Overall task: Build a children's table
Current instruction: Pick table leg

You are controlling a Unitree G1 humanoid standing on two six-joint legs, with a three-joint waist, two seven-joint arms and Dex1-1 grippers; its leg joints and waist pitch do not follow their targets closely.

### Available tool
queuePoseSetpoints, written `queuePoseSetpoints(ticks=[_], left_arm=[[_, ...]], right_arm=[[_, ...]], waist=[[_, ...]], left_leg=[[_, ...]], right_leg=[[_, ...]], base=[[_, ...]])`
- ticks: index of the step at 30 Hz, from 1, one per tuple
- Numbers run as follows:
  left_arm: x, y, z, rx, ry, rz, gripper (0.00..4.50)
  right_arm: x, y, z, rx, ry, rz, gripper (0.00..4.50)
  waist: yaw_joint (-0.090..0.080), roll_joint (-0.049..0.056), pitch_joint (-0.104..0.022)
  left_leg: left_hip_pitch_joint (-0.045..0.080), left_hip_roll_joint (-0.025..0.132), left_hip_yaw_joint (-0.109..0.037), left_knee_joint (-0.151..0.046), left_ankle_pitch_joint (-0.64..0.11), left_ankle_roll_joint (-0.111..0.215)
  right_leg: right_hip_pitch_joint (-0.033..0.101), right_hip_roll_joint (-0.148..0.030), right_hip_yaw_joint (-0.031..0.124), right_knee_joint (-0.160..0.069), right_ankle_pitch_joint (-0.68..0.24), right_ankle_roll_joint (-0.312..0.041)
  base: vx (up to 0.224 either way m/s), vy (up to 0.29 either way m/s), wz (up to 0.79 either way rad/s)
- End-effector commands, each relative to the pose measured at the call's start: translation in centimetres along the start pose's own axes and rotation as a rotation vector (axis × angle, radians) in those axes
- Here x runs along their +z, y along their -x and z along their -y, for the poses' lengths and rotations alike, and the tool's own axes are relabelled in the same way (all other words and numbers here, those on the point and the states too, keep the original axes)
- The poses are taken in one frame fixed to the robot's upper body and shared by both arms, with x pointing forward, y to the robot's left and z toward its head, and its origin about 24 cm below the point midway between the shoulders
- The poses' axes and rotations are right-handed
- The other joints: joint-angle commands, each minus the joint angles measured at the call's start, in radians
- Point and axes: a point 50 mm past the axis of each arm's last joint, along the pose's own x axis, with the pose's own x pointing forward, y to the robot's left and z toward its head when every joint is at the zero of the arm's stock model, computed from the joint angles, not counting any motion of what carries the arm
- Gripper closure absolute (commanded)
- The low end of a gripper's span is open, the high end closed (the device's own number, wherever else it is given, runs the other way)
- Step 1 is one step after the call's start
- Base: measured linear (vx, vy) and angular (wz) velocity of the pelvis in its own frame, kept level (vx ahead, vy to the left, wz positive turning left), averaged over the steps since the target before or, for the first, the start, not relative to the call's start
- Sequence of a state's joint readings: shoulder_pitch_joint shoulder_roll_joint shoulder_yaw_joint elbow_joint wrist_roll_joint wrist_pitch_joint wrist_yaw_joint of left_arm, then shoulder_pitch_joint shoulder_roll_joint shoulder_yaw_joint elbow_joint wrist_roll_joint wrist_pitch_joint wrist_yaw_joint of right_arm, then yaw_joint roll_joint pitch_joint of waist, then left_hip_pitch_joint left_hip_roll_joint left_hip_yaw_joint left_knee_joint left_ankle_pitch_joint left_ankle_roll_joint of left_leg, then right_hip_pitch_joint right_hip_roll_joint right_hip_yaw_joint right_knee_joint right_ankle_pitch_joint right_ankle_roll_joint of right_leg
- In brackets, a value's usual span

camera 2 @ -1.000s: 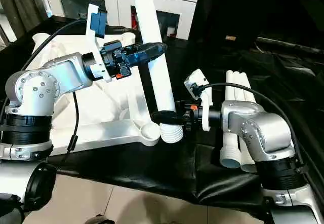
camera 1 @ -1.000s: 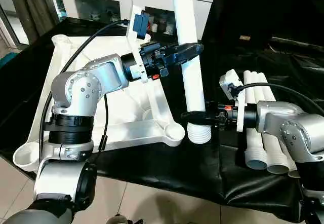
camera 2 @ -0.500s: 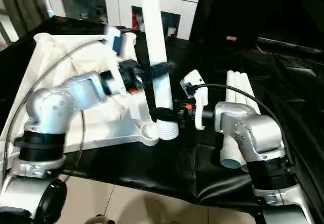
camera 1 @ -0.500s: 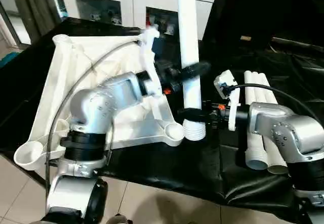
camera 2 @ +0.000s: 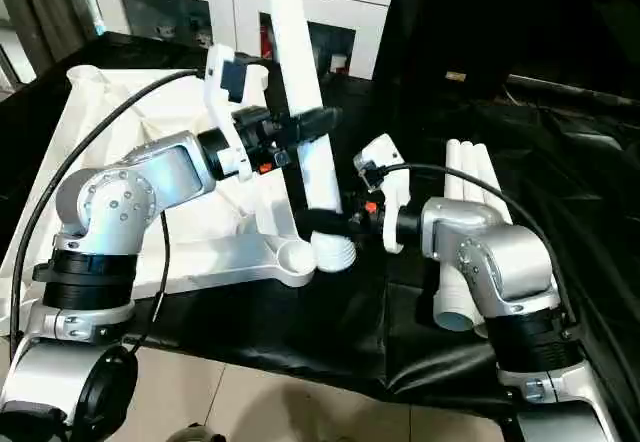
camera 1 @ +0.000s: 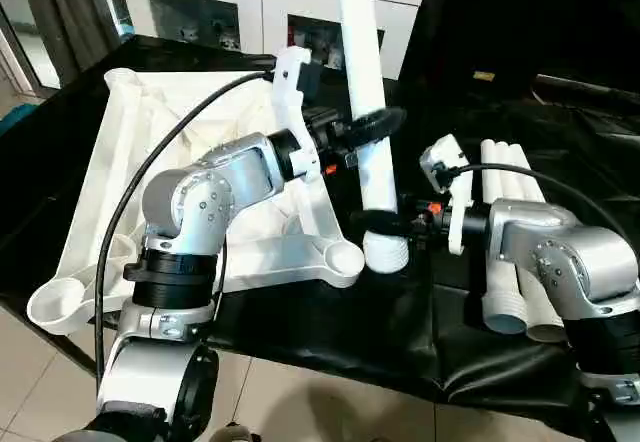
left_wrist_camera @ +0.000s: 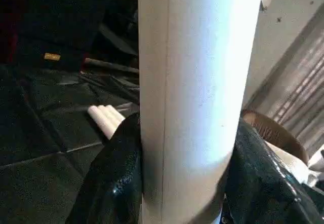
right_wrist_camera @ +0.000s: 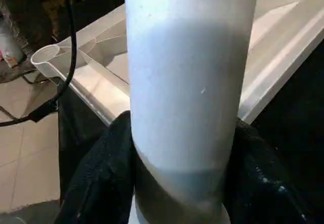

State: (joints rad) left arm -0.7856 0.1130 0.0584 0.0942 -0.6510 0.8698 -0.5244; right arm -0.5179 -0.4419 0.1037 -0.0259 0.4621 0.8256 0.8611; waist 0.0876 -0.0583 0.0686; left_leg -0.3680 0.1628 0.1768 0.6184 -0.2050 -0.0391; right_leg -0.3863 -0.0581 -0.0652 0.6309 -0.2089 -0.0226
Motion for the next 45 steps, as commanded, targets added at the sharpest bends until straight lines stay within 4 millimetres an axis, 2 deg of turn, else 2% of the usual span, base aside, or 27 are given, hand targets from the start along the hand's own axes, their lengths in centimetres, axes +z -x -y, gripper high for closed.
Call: queuePoseSetpoints(ticks=[1,5,6,18,24,26,29,31,35,40,41,42,43,44,45], left_arm=[[0.8,-0.3,0.6,-0.033,-0.07,-0.011,2.67],[0.7,-0.3,1.2,-0.103,-0.118,-0.061,2.68],[0.8,-0.3,1.3,-0.122,-0.131,-0.073,2.68],[0.8,-0.6,2.5,-0.233,-0.149,-0.088,2.68],[0.8,-0.6,2.6,-0.26,-0.163,-0.106,2.68],[0.9,-0.6,2.6,-0.26,-0.163,-0.105,2.68],[0.9,-0.6,2.6,-0.262,-0.163,-0.102,2.68],[1.0,-0.6,2.6,-0.264,-0.164,-0.101,2.68],[1.1,-0.6,2.6,-0.267,-0.163,-0.097,2.68],[1.0,-0.6,2.5,-0.26,-0.195,-0.096,2.68],[0.9,-0.6,2.5,-0.273,-0.165,-0.108,2.33],[0.8,-0.5,2.5,-0.275,-0.163,-0.11,1.98],[0.8,-0.5,2.4,-0.272,-0.15,-0.114,1.98],[0.8,-0.4,2.4,-0.275,-0.143,-0.112,1.96],[0.8,-0.3,2.3,-0.274,-0.146,-0.104,1.96]], right_arm=[[0.4,0.1,-0.2,0.029,0.005,0.0,1.91],[0.7,0.5,-0.1,0.035,0.04,-0.015,1.52],[0.7,0.7,0.0,0.036,0.048,-0.02,1.52],[0.5,0.7,-0.3,0.107,0.039,-0.052,1.53],[0.2,0.6,-0.2,0.108,0.031,-0.071,1.53],[0.2,0.6,-0.2,0.106,0.03,-0.076,1.82],[0.0,0.6,-0.2,0.109,0.028,-0.084,1.94],[-0.2,0.6,-0.2,0.114,0.027,-0.095,2.32],[-0.4,0.5,-0.2,0.116,0.017,-0.101,2.56],[-0.3,0.4,-0.1,0.102,0.012,-0.084,2.59],[-0.3,0.4,0.0,0.096,0.01,-0.075,2.59],[-0.2,0.3,0.0,0.091,0.007,-0.066,2.6],[-0.1,0.3,0.1,0.084,0.004,-0.051,2.6],[0.0,0.2,0.1,0.078,0.001,-0.035,2.6],[0.1,0.2,0.2,0.07,-0.005,-0.019,2.6]], waist=[[0.0,0.01,-0.074],[0.0,0.012,-0.074],[0.001,0.016,-0.074],[0.0,0.011,-0.075],[-0.001,0.014,-0.075],[-0.001,0.013,-0.076],[0.0,0.013,-0.075],[0.0,0.012,-0.075],[0.0,0.013,-0.075],[0.001,0.014,-0.076],[0.001,0.017,-0.076],[-0.001,0.017,-0.077],[0.0,0.021,-0.077],[-0.001,0.019,-0.076],[0.001,0.023,-0.077]], left_leg=[[0.013,0.073,-0.027,-0.07,-0.034,0.019],[0.016,0.073,-0.027,-0.07,-0.038,0.014],[0.016,0.074,-0.027,-0.07,-0.037,0.01],[0.014,0.073,-0.026,-0.069,-0.035,0.018],[0.014,0.074,-0.026,-0.068,-0.033,0.018],[0.014,0.074,-0.026,-0.068,-0.033,0.016],[0.015,0.074,-0.027,-0.069,-0.038,0.014],[0.014,0.074,-0.026,-0.069,-0.038,0.013],[0.014,0.074,-0.026,-0.068,-0.034,0.016],[0.014,0.074,-0.027,-0.068,-0.032,0.016],[0.013,0.073,-0.027,-0.068,-0.031,0.014],[0.014,0.073,-0.027,-0.068,-0.032,0.013],[0.014,0.073,-0.027,-0.068,-0.033,0.012],[0.014,0.073,-0.027,-0.068,-0.039,0.01],[0.015,0.073,-0.028,-0.068,-0.04,0.006]], right_leg=[[0.059,-0.098,0.062,-0.066,-0.013,-0.249],[0.057,-0.098,0.062,-0.066,-0.028,-0.244],[0.057,-0.098,0.063,-0.064,-0.022,-0.245],[0.061,-0.098,0.062,-0.062,0.001,-0.268],[0.06,-0.098,0.062,-0.062,0.002,-0.269],[0.06,-0.098,0.062,-0.061,0.002,-0.269],[0.06,-0.098,0.062,-0.061,-0.006,-0.267],[0.06,-0.098,0.062,-0.062,-0.007,-0.267],[0.06,-0.098,0.062,-0.061,-0.002,-0.267],[0.06,-0.099,0.062,-0.062,-0.001,-0.266],[0.061,-0.099,0.062,-0.061,0.003,-0.266],[0.06,-0.097,0.062,-0.06,0.011,-0.269],[0.06,-0.098,0.061,-0.059,0.013,-0.27],[0.06,-0.098,0.061,-0.06,0.011,-0.272],[0.06,-0.098,0.061,-0.059,0.012,-0.275]], base=[[0.0,0.0,0.0],[0.0,0.0,0.0],[0.0,0.0,0.0],[0.0,0.0,0.0],[0.0,0.0,0.0],[0.0,0.0,0.0],[0.0,0.0,0.0],[0.0,0.0,0.0],[0.0,0.0,0.0],[0.0,0.0,0.0],[0.0,0.0,0.0],[0.0,0.0,0.0],[0.0,0.0,0.0],[0.0,0.0,0.0],[0.0,0.0,0.0]])
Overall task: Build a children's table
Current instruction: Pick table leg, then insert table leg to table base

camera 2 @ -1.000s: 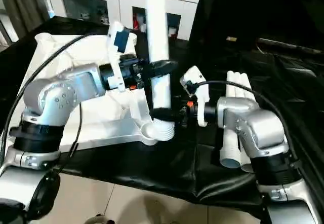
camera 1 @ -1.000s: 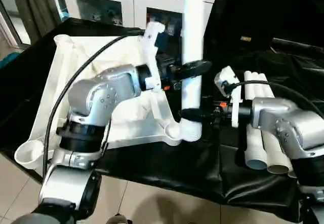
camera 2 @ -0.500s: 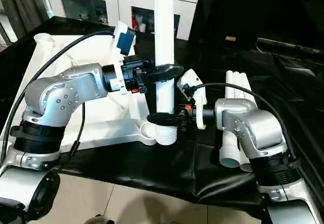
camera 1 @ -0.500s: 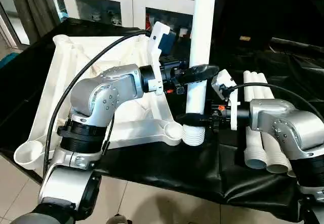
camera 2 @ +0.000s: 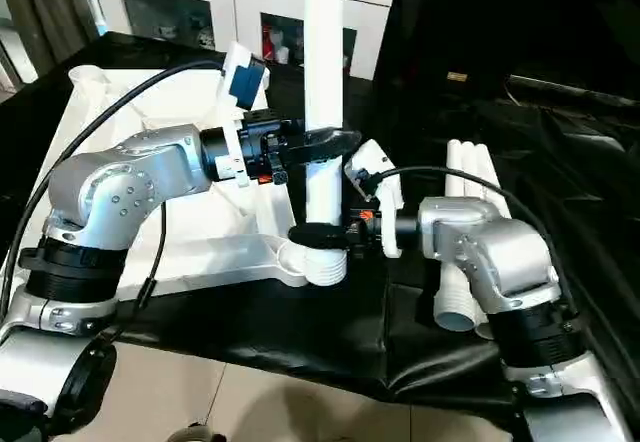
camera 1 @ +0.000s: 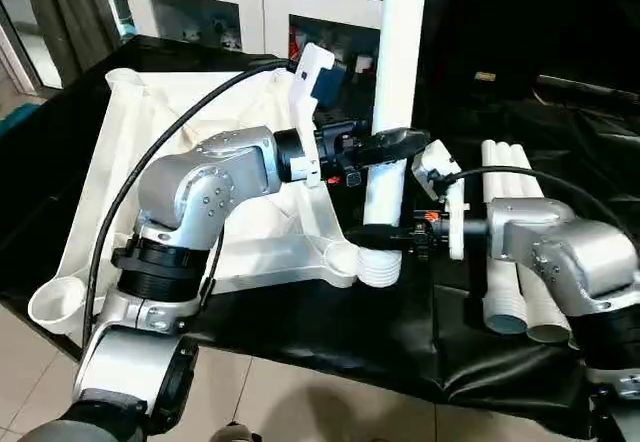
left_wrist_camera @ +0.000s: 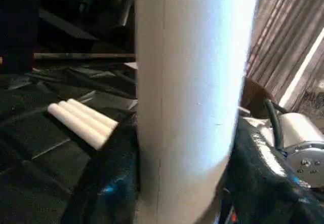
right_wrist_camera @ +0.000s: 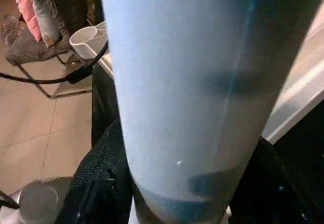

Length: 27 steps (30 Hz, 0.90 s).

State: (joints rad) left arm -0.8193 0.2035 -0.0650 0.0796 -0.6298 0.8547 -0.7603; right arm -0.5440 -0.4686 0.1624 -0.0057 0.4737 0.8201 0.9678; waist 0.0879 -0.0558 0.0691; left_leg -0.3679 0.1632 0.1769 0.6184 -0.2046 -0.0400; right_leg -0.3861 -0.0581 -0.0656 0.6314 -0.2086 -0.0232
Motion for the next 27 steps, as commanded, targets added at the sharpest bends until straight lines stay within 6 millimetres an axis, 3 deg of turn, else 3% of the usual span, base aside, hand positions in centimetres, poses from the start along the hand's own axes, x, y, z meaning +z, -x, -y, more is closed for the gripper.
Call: queuePoseSetpoints(ticks=[1,2,4,7,8,9,11,12,13,14,15,16,17,18,19,20,21,23,25,27], left_arm=[[0.7,-0.2,0.6,-0.05,-0.022,0.022,1.86],[0.9,-0.1,0.5,-0.033,-0.023,0.053,1.7],[1.2,0.1,0.3,-0.009,-0.027,0.1,1.51],[2.9,1.1,-0.5,0.105,-0.04,0.384,1.5],[3.2,1.5,-0.7,0.133,-0.009,0.457,1.5],[3.3,1.7,-0.8,0.138,0.006,0.485,1.5],[3.3,2.8,-1.1,0.159,0.009,0.536,1.5],[3.3,3.0,-1.1,0.154,0.014,0.537,1.5],[3.3,3.4,-1.2,0.143,0.027,0.538,1.5],[3.2,3.8,-1.2,0.133,0.021,0.527,1.5],[2.9,4.4,-1.2,0.134,-0.014,0.48,1.5],[1.7,5.1,-1.2,0.155,-0.128,0.313,1.5],[1.7,5.1,-1.2,0.155,-0.128,0.313,1.5],[-0.6,5.8,-1.4,0.187,-0.301,0.061,1.5],[-2.1,6.4,-1.7,0.196,-0.393,-0.087,1.5],[-3.2,6.9,-1.9,0.193,-0.456,-0.2,1.5],[-3.2,6.9,-1.9,0.193,-0.456,-0.2,1.5],[-7.4,9.5,-2.2,0.147,-0.527,-0.449,1.5],[-8.5,10.0,-2.0,0.138,-0.506,-0.484,1.5],[-8.7,10.1,-1.8,0.134,-0.49,-0.49,1.5]], right_arm=[[0.1,0.7,0.7,-0.062,-0.024,0.041,2.6],[0.2,0.7,0.8,-0.074,-0.021,0.056,2.6],[0.3,0.6,0.9,-0.091,-0.022,0.076,2.6],[0.9,0.6,1.4,-0.196,-0.046,0.207,2.6],[1.1,0.6,1.6,-0.225,-0.068,0.257,2.61],[1.2,0.6,1.8,-0.247,-0.089,0.292,2.61],[1.7,0.6,2.2,-0.302,-0.108,0.375,2.61],[1.7,0.6,2.2,-0.306,-0.114,0.379,2.61],[1.7,0.5,2.3,-0.314,-0.127,0.385,2.61],[1.7,0.4,2.3,-0.319,-0.122,0.389,2.61],[1.7,0.4,2.3,-0.328,-0.115,0.394,2.61],[1.6,0.3,2.4,-0.352,-0.105,0.399,2.61],[1.6,0.3,2.4,-0.352,-0.105,0.399,2.61],[1.4,0.5,2.9,-0.438,-0.054,0.383,2.61],[1.2,0.4,3.1,-0.457,-0.04,0.373,2.61],[1.0,0.4,3.1,-0.467,-0.031,0.366,2.61],[1.0,0.4,3.1,-0.467,-0.031,0.366,2.61],[0.1,0.4,3.4,-0.519,0.064,0.304,2.61],[-0.5,0.5,3.4,-0.526,0.05,0.281,2.61],[-0.7,0.7,3.4,-0.538,0.039,0.284,2.61]], waist=[[-0.001,0.019,-0.077],[-0.002,0.018,-0.078],[-0.002,0.029,-0.078],[-0.001,0.011,-0.078],[0.001,0.012,-0.08],[0.002,0.008,-0.079],[-0.002,0.011,-0.078],[-0.004,0.005,-0.077],[-0.003,0.009,-0.077],[-0.004,0.006,-0.076],[-0.004,0.011,-0.075],[-0.003,0.009,-0.076],[-0.011,0.015,-0.075],[-0.012,0.006,-0.075],[-0.006,0.012,-0.073],[-0.013,0.012,-0.072],[-0.012,0.015,-0.072],[-0.008,0.015,-0.071],[-0.012,0.012,-0.07],[-0.008,0.012,-0.071]], left_leg=[[0.015,0.073,-0.027,-0.069,-0.041,0.006],[0.014,0.073,-0.027,-0.069,-0.04,0.006],[0.015,0.073,-0.028,-0.068,-0.039,0.003],[0.007,0.072,-0.025,-0.067,-0.039,0.012],[0.009,0.071,-0.025,-0.066,-0.041,0.012],[0.01,0.072,-0.024,-0.067,-0.034,0.018],[0.009,0.071,-0.025,-0.069,-0.041,0.016],[0.011,0.072,-0.023,-0.07,-0.037,0.015],[0.012,0.072,-0.023,-0.07,-0.032,0.014],[0.013,0.071,-0.022,-0.071,-0.029,0.016],[0.013,0.07,-0.023,-0.072,-0.03,0.014],[0.015,0.072,-0.024,-0.073,-0.028,0.017],[0.012,0.073,-0.026,-0.078,-0.026,0.014],[0.019,0.072,-0.021,-0.074,-0.025,0.004],[0.014,0.076,-0.028,-0.08,-0.021,0.009],[0.017,0.073,-0.022,-0.081,-0.022,0.0],[0.026,0.073,-0.02,-0.08,-0.028,-0.016],[0.021,0.075,-0.023,-0.085,-0.05,-0.035],[0.02,0.074,-0.021,-0.087,-0.059,-0.046],[0.026,0.075,-0.017,-0.088,-0.073,-0.052]], right_leg=[[0.06,-0.097,0.062,-0.061,0.014,-0.274],[0.061,-0.097,0.061,-0.059,0.02,-0.275],[0.061,-0.098,0.062,-0.059,0.041,-0.282],[0.067,-0.102,0.063,-0.065,0.037,-0.291],[0.067,-0.102,0.062,-0.063,0.024,-0.287],[0.064,-0.103,0.061,-0.061,0.01,-0.282],[0.06,-0.102,0.059,-0.064,-0.032,-0.265],[0.059,-0.098,0.059,-0.067,-0.041,-0.253],[0.058,-0.097,0.059,-0.064,-0.038,-0.25],[0.056,-0.095,0.059,-0.065,-0.043,-0.242],[0.054,-0.096,0.059,-0.064,-0.052,-0.235],[0.052,-0.097,0.058,-0.067,-0.061,-0.224],[0.051,-0.093,0.059,-0.062,-0.078,-0.198],[0.048,-0.093,0.059,-0.065,-0.069,-0.199],[0.046,-0.094,0.061,-0.065,-0.106,-0.156],[0.042,-0.091,0.062,-0.063,-0.108,-0.15],[0.038,-0.091,0.062,-0.066,-0.11,-0.149],[0.039,-0.094,0.061,-0.068,-0.12,-0.144],[0.041,-0.093,0.063,-0.064,-0.113,-0.143],[0.037,-0.093,0.064,-0.06,-0.084,-0.172]], base=[[0.0,0.0,0.0],[0.0,0.0,0.0],[0.0,0.0,0.0],[0.0,0.0,0.0],[0.0,0.0,0.0],[0.0,0.0,0.0],[0.0,0.0,0.0],[0.0,0.0,0.0],[0.0,0.0,0.0],[0.0,0.0,0.0],[0.0,0.0,0.0],[0.0,0.0,0.0],[0.0,0.0,0.0],[0.0,0.0,0.0],[0.0,0.0,0.0],[0.0,0.0,0.0],[0.0,0.0,0.0],[0.0,0.0,0.0],[0.0,0.0,0.0],[0.0,0.0,0.0]])
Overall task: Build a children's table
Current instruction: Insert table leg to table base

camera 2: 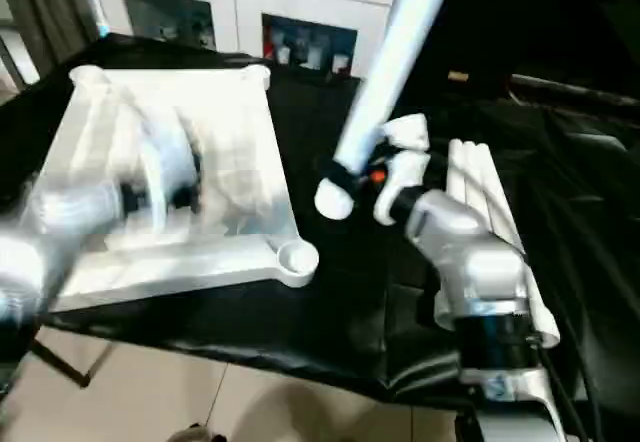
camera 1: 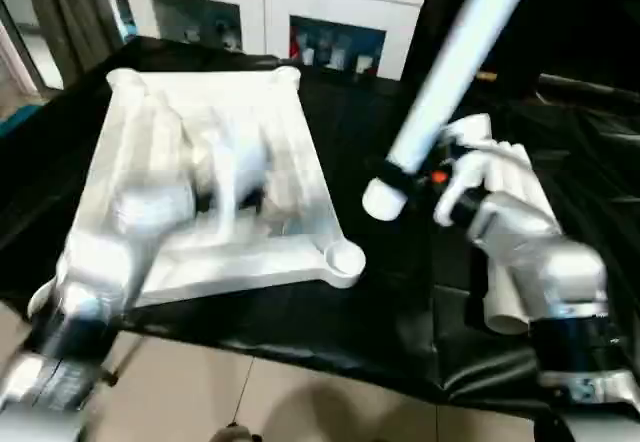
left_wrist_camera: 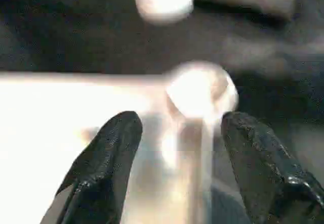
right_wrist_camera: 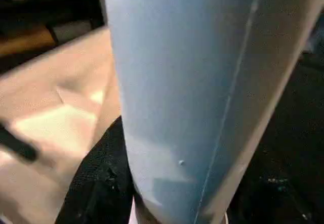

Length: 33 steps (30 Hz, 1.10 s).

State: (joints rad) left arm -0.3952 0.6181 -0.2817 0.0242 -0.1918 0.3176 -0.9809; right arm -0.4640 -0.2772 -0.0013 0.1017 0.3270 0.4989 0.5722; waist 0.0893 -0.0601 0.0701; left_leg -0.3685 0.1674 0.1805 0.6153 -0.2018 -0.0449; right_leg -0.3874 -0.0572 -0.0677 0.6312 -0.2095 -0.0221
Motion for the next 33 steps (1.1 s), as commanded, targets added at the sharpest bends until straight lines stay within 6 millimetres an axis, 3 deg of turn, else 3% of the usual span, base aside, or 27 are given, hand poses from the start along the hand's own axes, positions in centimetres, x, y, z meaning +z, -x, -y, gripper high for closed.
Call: queuePoseSetpoints(ticks=[1,3,5,6,7,11,12,13,16,17,18,19,22,24,27,33], left_arm=[[1.4,-0.1,-0.2,-0.009,-0.063,0.023,1.5],[0.3,-0.3,0.6,-0.05,-0.028,-0.024,1.5],[-0.5,-0.4,1.0,-0.075,-0.019,-0.056,1.5],[-1.3,-0.6,1.0,-0.066,-0.016,-0.081,1.5],[-1.4,-0.6,1.0,-0.065,-0.017,-0.083,1.68],[-2.5,-0.8,0.6,-0.052,-0.008,-0.113,1.88],[-2.6,-0.9,0.4,-0.041,-0.009,-0.129,1.88],[-2.7,-0.9,0.4,-0.04,-0.009,-0.131,2.17],[-2.8,-1.4,-0.1,-0.013,0.003,-0.157,2.26],[-2.8,-1.6,-0.2,-0.013,0.011,-0.152,2.45],[-2.7,-1.6,-0.2,-0.017,0.018,-0.147,2.59],[-2.5,-1.8,-0.1,-0.043,0.024,-0.13,2.66],[-2.4,-1.9,-0.3,-0.046,0.036,-0.121,2.91],[-2.4,-2.0,-0.5,-0.046,0.042,-0.124,3.12],[-2.6,-1.9,-0.4,-0.07,0.04,-0.137,3.3],[-3.3,-1.7,-0.2,-0.104,0.044,-0.187,3.62]], right_arm=[[0.3,0.2,0.3,-0.021,0.007,0.007,2.61],[-0.5,0.5,0.3,-0.033,-0.024,0.008,2.61],[-0.9,0.5,0.1,-0.033,-0.03,-0.001,2.61],[-1.2,0.6,0.0,-0.038,-0.041,0.006,2.61],[-1.2,0.6,0.0,-0.038,-0.042,0.007,2.61],[-1.5,0.6,-0.4,-0.036,-0.048,0.015,2.61],[-1.5,0.6,-0.4,-0.037,-0.049,0.012,2.61],[-1.5,0.6,-0.4,-0.037,-0.049,0.012,2.61],[-1.6,0.7,-0.5,-0.036,-0.049,0.01,2.61],[-1.5,0.7,-0.5,-0.034,-0.049,0.009,2.61],[-1.5,0.7,-0.5,-0.033,-0.047,0.008,2.61],[-1.6,0.8,-0.5,-0.03,-0.046,0.006,2.61],[-1.6,0.9,-0.6,-0.027,-0.045,0.005,2.61],[-1.5,0.9,-0.6,-0.027,-0.044,0.005,2.61],[-1.5,1.0,-0.6,-0.027,-0.042,0.003,2.61],[-1.4,1.3,-0.4,-0.027,-0.042,0.002,2.61]], waist=[[-0.008,0.017,-0.071],[-0.009,0.028,-0.067],[-0.011,0.02,-0.066],[-0.01,0.01,-0.066],[-0.01,0.008,-0.066],[-0.011,0.018,-0.069],[-0.013,0.018,-0.07],[-0.014,0.017,-0.07],[-0.014,0.02,-0.071],[-0.011,0.028,-0.073],[-0.011,0.028,-0.072],[-0.011,0.026,-0.072],[-0.009,0.038,-0.073],[-0.011,0.039,-0.073],[-0.01,0.039,-0.073],[-0.011,0.05,-0.073]], left_leg=[[0.027,0.071,-0.02,-0.085,-0.082,-0.048],[0.022,0.071,-0.025,-0.089,-0.121,-0.06],[0.025,0.069,-0.024,-0.088,-0.154,-0.064],[0.023,0.07,-0.023,-0.088,-0.148,-0.057],[0.022,0.069,-0.023,-0.088,-0.14,-0.053],[0.022,0.07,-0.025,-0.087,-0.12,-0.049],[0.023,0.07,-0.025,-0.087,-0.121,-0.051],[0.023,0.07,-0.025,-0.087,-0.122,-0.05],[0.023,0.07,-0.024,-0.086,-0.118,-0.05],[0.025,0.07,-0.025,-0.084,-0.113,-0.049],[0.025,0.07,-0.024,-0.085,-0.115,-0.051],[0.025,0.07,-0.024,-0.085,-0.117,-0.051],[0.025,0.07,-0.026,-0.085,-0.133,-0.06],[0.024,0.069,-0.026,-0.085,-0.142,-0.059],[0.022,0.067,-0.026,-0.083,-0.132,-0.049],[0.02,0.068,-0.025,-0.082,-0.128,-0.032]], right_leg=[[0.038,-0.094,0.065,-0.06,-0.083,-0.179],[0.04,-0.097,0.065,-0.063,-0.106,-0.19],[0.04,-0.097,0.067,-0.068,-0.141,-0.186],[0.041,-0.099,0.068,-0.07,-0.155,-0.182],[0.041,-0.098,0.068,-0.071,-0.157,-0.179],[0.04,-0.098,0.067,-0.068,-0.141,-0.174],[0.04,-0.097,0.067,-0.067,-0.127,-0.178],[0.039,-0.096,0.067,-0.067,-0.122,-0.18],[0.041,-0.096,0.067,-0.064,-0.085,-0.194],[0.041,-0.097,0.067,-0.061,-0.068,-0.201],[0.041,-0.096,0.066,-0.063,-0.055,-0.205],[0.042,-0.096,0.066,-0.062,-0.053,-0.207],[0.044,-0.097,0.066,-0.062,-0.049,-0.216],[0.046,-0.097,0.066,-0.064,-0.048,-0.221],[0.049,-0.097,0.067,-0.063,-0.05,-0.223],[0.047,-0.098,0.067,-0.066,-0.083,-0.224]], base=[[0.0,0.0,0.0],[0.0,0.0,0.0],[0.0,0.0,0.0],[0.0,0.0,0.0],[0.0,0.0,0.0],[0.0,0.0,0.0],[0.0,0.0,0.0],[0.0,0.0,0.0],[0.0,0.0,0.0],[0.0,0.0,0.0],[0.0,0.0,0.0],[0.0,0.0,0.0],[0.0,0.0,0.0],[0.0,0.0,0.0],[0.0,0.0,0.0],[0.0,0.0,0.0]])
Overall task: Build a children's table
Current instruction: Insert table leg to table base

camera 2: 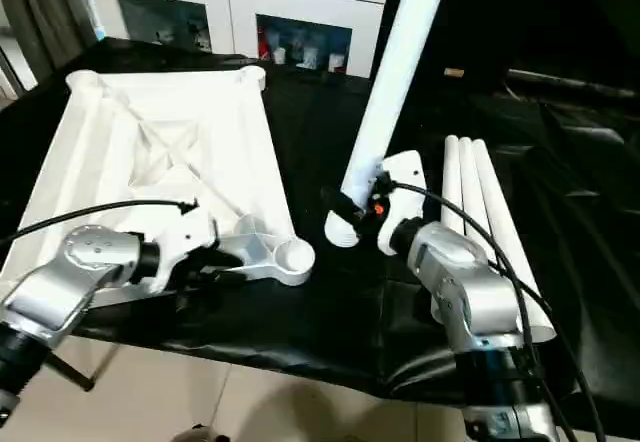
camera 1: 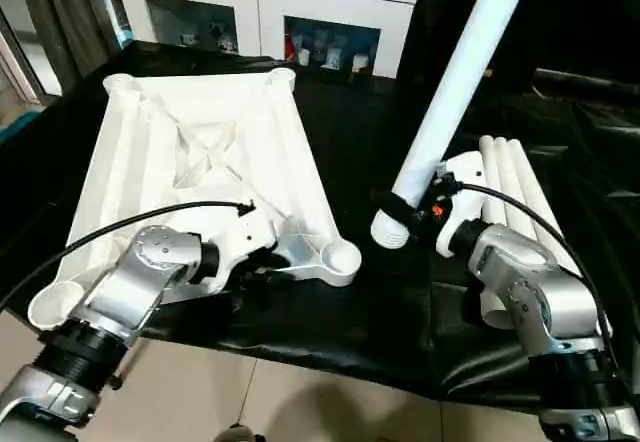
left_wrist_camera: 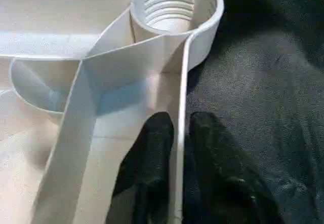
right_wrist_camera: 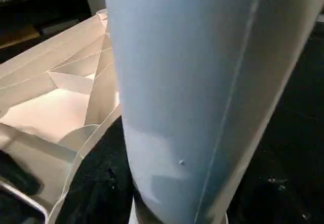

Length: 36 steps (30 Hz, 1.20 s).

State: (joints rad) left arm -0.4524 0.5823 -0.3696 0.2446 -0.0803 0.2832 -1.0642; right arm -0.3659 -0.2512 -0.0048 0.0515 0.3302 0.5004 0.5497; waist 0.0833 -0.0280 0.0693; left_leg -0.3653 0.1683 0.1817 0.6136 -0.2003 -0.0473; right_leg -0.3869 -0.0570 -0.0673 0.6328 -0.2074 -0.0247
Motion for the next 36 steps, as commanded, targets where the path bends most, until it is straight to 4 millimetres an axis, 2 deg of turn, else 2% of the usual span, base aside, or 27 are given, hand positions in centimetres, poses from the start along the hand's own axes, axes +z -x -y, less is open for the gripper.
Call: queuePoseSetpoints(ticks=[1,2,4,6,7,8,9,11,14,16,17,20,21,26,33,36], left_arm=[[0.0,-0.1,-0.1,-0.005,0.0,-0.02,3.76],[0.0,-0.1,-0.1,-0.008,0.007,-0.017,3.95],[0.5,-0.4,0.0,-0.008,0.038,0.016,4.0],[0.9,-1.0,0.0,-0.013,0.051,0.036,4.25],[1.1,-1.2,0.0,-0.008,0.049,0.042,4.34],[1.5,-1.6,0.0,-0.005,0.044,0.052,4.38],[1.8,-2.0,0.0,-0.005,0.041,0.058,4.39],[2.2,-2.5,0.1,-0.01,0.036,0.064,4.44],[3.5,-3.8,0.2,-0.016,0.05,0.104,4.44],[3.8,-4.1,0.3,-0.019,0.052,0.111,4.44],[3.8,-4.2,0.4,-0.024,0.05,0.108,4.48],[3.6,-4.3,0.5,-0.024,0.043,0.096,4.48],[3.4,-4.3,0.5,-0.021,0.037,0.088,4.48],[3.1,-4.0,0.5,-0.011,0.033,0.088,4.5],[3.2,-3.8,0.4,-0.011,0.017,0.092,4.5],[3.3,-3.8,0.4,-0.015,0.012,0.094,4.5]], right_arm=[[0.8,0.3,0.1,0.011,0.008,0.019,2.61],[0.9,0.3,0.0,0.02,0.005,0.016,2.61],[0.8,0.2,-0.5,0.087,-0.006,-0.012,2.61],[0.8,0.0,-1.2,0.168,-0.021,-0.044,2.61],[0.9,0.0,-1.4,0.196,-0.027,-0.051,2.61],[1.1,-0.1,-1.7,0.228,-0.034,-0.055,2.61],[1.2,-0.3,-1.9,0.256,-0.038,-0.059,2.61],[1.5,-0.4,-2.1,0.286,-0.036,-0.064,2.61],[1.7,-1.2,-1.8,0.285,0.002,-0.094,2.61],[1.8,-1.5,-1.6,0.276,0.011,-0.099,2.61],[1.7,-1.6,-1.6,0.275,0.013,-0.108,2.61],[1.6,-1.7,-1.3,0.266,0.036,-0.132,2.61],[1.5,-1.7,-1.2,0.261,0.044,-0.137,2.61],[1.4,-1.7,-0.7,0.253,0.041,-0.153,2.61],[0.8,-2.2,-0.5,0.247,0.034,-0.167,2.61],[0.5,-2.8,-0.7,0.25,0.017,-0.166,2.61]], waist=[[-0.005,0.019,-0.072],[-0.005,0.019,-0.072],[-0.006,0.02,-0.072],[-0.004,0.018,-0.074],[-0.003,0.011,-0.075],[-0.001,0.015,-0.074],[-0.003,0.006,-0.074],[-0.002,0.01,-0.075],[-0.001,0.003,-0.075],[-0.001,0.003,-0.075],[-0.001,-0.001,-0.075],[0.0,0.001,-0.076],[0.0,-0.002,-0.076],[-0.002,-0.003,-0.074],[-0.001,-0.003,-0.075],[-0.003,-0.002,-0.075]], left_leg=[[0.018,0.068,-0.027,-0.08,-0.133,-0.03],[0.019,0.069,-0.027,-0.081,-0.138,-0.032],[0.018,0.068,-0.027,-0.08,-0.14,-0.031],[0.018,0.069,-0.026,-0.078,-0.123,-0.022],[0.018,0.068,-0.025,-0.078,-0.114,-0.013],[0.016,0.069,-0.026,-0.077,-0.105,-0.007],[0.015,0.069,-0.024,-0.077,-0.103,-0.002],[0.014,0.071,-0.026,-0.076,-0.088,0.003],[0.014,0.068,-0.023,-0.073,-0.072,0.009],[0.014,0.067,-0.023,-0.072,-0.075,0.006],[0.015,0.069,-0.021,-0.072,-0.075,0.006],[0.013,0.069,-0.023,-0.073,-0.057,0.013],[0.013,0.068,-0.023,-0.072,-0.058,0.015],[0.012,0.068,-0.022,-0.073,-0.072,0.016],[0.011,0.067,-0.022,-0.071,-0.06,0.021],[0.011,0.068,-0.022,-0.072,-0.072,0.02]], right_leg=[[0.046,-0.098,0.067,-0.069,-0.091,-0.22],[0.046,-0.098,0.066,-0.069,-0.098,-0.22],[0.047,-0.097,0.066,-0.069,-0.098,-0.221],[0.047,-0.097,0.066,-0.067,-0.07,-0.227],[0.049,-0.096,0.066,-0.067,-0.06,-0.231],[0.049,-0.099,0.065,-0.065,-0.055,-0.236],[0.05,-0.098,0.066,-0.068,-0.058,-0.236],[0.051,-0.101,0.066,-0.064,-0.053,-0.235],[0.05,-0.101,0.066,-0.068,-0.071,-0.232],[0.049,-0.101,0.065,-0.069,-0.088,-0.232],[0.048,-0.101,0.066,-0.071,-0.097,-0.228],[0.048,-0.1,0.064,-0.067,-0.078,-0.221],[0.049,-0.1,0.064,-0.067,-0.077,-0.22],[0.048,-0.1,0.064,-0.072,-0.116,-0.21],[0.048,-0.1,0.064,-0.07,-0.102,-0.216],[0.047,-0.101,0.064,-0.073,-0.123,-0.216]], base=[[0.0,0.0,0.0],[0.0,0.0,0.0],[0.0,0.0,0.0],[0.0,0.0,0.0],[0.0,0.0,0.0],[0.0,0.0,0.0],[0.0,0.0,0.0],[0.0,0.0,0.0],[0.0,0.0,0.0],[0.0,0.0,0.0],[0.0,0.0,0.0],[0.0,0.0,0.0],[0.0,0.0,0.0],[0.0,0.0,0.0],[0.0,0.0,0.0],[0.0,0.0,0.0]])
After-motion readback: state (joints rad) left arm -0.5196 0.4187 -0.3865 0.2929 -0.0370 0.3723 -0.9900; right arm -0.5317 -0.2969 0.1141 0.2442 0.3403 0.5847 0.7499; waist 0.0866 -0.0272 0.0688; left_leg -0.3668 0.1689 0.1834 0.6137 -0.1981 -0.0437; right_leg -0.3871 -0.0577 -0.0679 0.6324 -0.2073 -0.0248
